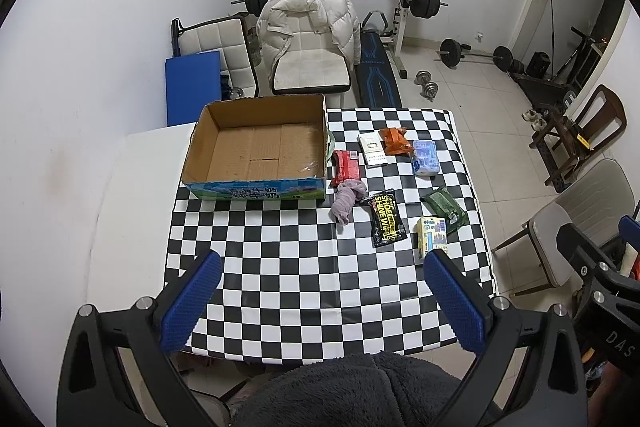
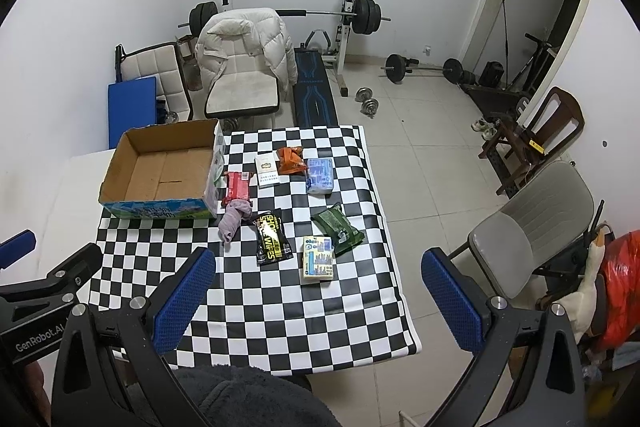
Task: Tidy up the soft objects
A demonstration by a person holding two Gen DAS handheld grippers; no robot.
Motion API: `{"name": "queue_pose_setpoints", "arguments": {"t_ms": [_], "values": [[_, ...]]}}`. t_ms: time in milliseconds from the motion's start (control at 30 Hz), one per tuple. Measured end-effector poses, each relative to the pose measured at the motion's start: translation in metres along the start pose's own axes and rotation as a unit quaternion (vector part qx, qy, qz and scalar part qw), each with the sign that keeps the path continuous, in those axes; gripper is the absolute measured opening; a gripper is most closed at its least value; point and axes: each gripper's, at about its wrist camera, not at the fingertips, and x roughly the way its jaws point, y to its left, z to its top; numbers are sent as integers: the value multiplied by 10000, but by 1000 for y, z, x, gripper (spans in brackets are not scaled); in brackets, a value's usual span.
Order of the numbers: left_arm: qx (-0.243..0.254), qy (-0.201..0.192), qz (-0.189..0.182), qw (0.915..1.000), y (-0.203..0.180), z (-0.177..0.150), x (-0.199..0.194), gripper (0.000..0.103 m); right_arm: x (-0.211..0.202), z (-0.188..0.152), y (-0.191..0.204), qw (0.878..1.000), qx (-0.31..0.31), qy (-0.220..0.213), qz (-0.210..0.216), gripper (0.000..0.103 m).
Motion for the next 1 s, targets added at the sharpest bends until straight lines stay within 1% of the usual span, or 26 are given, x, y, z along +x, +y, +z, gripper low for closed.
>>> {"name": "queue_pose_setpoints", "arguments": {"t_ms": [1000], "values": [[-12, -34, -33, 10000, -3, -3, -8, 103, -3, -2, 0, 10000, -5, -9, -8, 103]]}}
